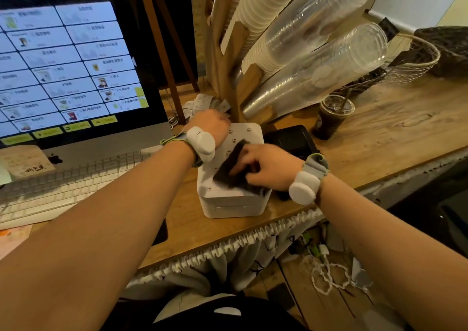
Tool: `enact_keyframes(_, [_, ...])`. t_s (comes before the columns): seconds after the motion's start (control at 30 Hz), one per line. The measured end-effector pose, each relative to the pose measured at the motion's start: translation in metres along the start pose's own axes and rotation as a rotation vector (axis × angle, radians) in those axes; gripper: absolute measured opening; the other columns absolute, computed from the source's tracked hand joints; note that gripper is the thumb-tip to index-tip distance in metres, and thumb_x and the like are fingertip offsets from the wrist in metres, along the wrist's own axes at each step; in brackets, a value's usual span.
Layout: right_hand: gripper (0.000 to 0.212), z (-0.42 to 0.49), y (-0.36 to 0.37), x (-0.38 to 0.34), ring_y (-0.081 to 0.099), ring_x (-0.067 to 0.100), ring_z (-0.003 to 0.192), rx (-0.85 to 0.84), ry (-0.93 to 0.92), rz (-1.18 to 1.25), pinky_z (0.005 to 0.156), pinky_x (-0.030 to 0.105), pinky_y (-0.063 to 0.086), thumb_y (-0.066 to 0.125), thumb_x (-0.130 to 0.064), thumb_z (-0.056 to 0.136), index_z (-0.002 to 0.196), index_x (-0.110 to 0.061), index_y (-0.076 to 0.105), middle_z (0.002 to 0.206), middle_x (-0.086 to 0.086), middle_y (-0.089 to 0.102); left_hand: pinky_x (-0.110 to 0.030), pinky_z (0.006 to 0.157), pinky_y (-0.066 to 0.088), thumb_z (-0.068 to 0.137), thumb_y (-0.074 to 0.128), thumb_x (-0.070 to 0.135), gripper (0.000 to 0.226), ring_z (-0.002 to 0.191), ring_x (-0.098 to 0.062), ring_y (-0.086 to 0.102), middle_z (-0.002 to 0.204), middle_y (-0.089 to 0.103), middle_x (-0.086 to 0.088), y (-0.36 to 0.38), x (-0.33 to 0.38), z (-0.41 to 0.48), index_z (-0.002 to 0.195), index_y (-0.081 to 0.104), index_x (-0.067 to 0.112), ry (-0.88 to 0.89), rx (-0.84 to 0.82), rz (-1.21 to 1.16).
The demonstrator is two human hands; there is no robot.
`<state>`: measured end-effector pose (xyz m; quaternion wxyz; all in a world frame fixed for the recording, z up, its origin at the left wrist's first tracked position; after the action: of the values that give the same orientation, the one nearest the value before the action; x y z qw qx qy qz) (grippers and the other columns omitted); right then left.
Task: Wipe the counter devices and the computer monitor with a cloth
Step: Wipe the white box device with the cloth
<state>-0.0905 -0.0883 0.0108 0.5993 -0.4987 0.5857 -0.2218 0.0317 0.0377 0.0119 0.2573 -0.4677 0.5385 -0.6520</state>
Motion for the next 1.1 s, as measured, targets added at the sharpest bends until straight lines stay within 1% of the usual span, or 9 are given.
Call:
enact_keyframes(0.1, [0.024,-0.018,0.001,0.008,0.057,0.002,0.091,-0.118,-0.028,0.074,0.084,0.015,0.047,0.068,-0.019,0.086,0.103,-0.034,0.076,0.111,-0.015,0.057,-0.046,0.095,0.050,0.097,0.037,0.012,0.037,0.113,-0.036,0.059,0.126,0.063,-0.015,0.003,-0.001,0.001,0.118,0.068,0.007,-0.017,-0.013,0.027])
enact_keyframes(0.2, [0.020,-0.019,-0.007,0.029,0.059,0.005,0.089,0.101,0.128,0.237,0.082,0.020,0.052,0.068,-0.017,0.085,0.097,-0.031,0.075,0.108,-0.012,0.058,-0.047,0.093,0.051,0.085,0.036,0.031,0.046,0.108,-0.034,0.059,0.120,0.066,-0.010,0.005,-0.001,0.000,0.111,0.071,0.019,-0.058,0.006,-0.050])
enact_keyframes(0.33, [0.021,-0.009,-0.001,0.035,0.063,0.010,0.084,0.377,0.281,0.427,0.077,0.023,0.055,0.066,-0.013,0.087,0.098,-0.030,0.072,0.097,-0.009,0.059,-0.051,0.100,0.042,0.091,0.044,0.030,0.037,0.123,-0.037,0.041,0.131,0.050,-0.008,0.016,0.008,-0.001,0.122,0.061,0.019,-0.129,-0.024,0.002])
enact_keyframes(0.5, [0.021,-0.022,0.009,0.038,0.062,0.004,0.074,0.309,0.286,0.533,0.066,0.015,0.050,0.069,-0.012,0.085,0.099,-0.028,0.074,0.099,-0.012,0.060,-0.054,0.103,0.037,0.090,0.045,0.034,0.039,0.128,-0.034,0.035,0.134,0.046,-0.006,0.020,0.007,0.003,0.126,0.055,0.022,-0.144,-0.018,-0.048])
enact_keyframes(0.67, [0.031,-0.018,0.017,0.046,0.061,0.011,0.095,0.394,0.271,0.509,0.085,0.017,0.050,0.066,-0.012,0.089,0.112,-0.032,0.069,0.116,-0.007,0.055,-0.045,0.103,0.033,0.080,0.034,0.053,0.053,0.129,-0.029,0.040,0.136,0.054,0.006,0.038,-0.003,0.005,0.129,0.051,0.042,-0.120,-0.054,-0.007])
enact_keyframes(0.77, [0.044,0.007,0.016,0.055,0.048,0.005,0.116,0.464,0.313,0.504,0.101,0.015,0.038,0.057,-0.014,0.096,0.137,-0.030,0.055,0.139,-0.008,0.038,-0.044,0.108,0.032,0.083,0.044,0.050,0.042,0.136,-0.029,0.032,0.136,0.052,0.006,0.040,-0.001,0.004,0.123,0.054,0.043,-0.134,0.004,-0.050])
enact_keyframes(0.87, [0.050,0.030,0.015,0.054,0.040,0.017,0.135,0.471,0.362,0.688,0.107,0.021,0.035,0.043,-0.014,0.102,0.150,-0.028,0.037,0.154,-0.005,0.027,-0.048,0.110,0.030,0.085,0.048,0.044,0.038,0.138,-0.029,0.029,0.139,0.049,0.005,0.039,0.000,0.005,0.122,0.055,0.040,-0.142,0.017,-0.111])
enact_keyframes(1.0, [0.055,0.033,0.031,0.055,0.057,0.024,0.119,0.467,0.461,0.876,0.106,0.037,0.045,0.040,-0.026,0.100,0.150,-0.045,0.025,0.138,0.001,0.052,-0.046,0.112,0.026,0.087,0.053,0.039,0.039,0.139,-0.033,0.023,0.143,0.046,0.001,0.040,0.001,0.007,0.126,0.054,0.034,-0.155,0.001,-0.172])
enact_keyframes(1.1, [0.057,0.021,0.046,0.058,0.061,0.022,0.114,0.413,0.455,1.006,0.101,0.046,0.050,0.040,-0.029,0.096,0.146,-0.052,0.028,0.127,-0.006,0.060,-0.048,0.109,0.032,0.082,0.058,0.045,0.045,0.139,-0.031,0.020,0.140,0.046,0.003,0.041,0.003,0.006,0.126,0.050,0.035,-0.182,-0.028,-0.218])
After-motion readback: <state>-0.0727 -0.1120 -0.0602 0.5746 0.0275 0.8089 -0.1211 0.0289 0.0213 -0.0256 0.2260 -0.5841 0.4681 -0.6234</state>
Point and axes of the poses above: each hand's wrist, its own z-axis towards the middle knuckle, its own y-axis out of the palm, x = y × z, the point moved 3 cm from there along z, towards the middle knuckle
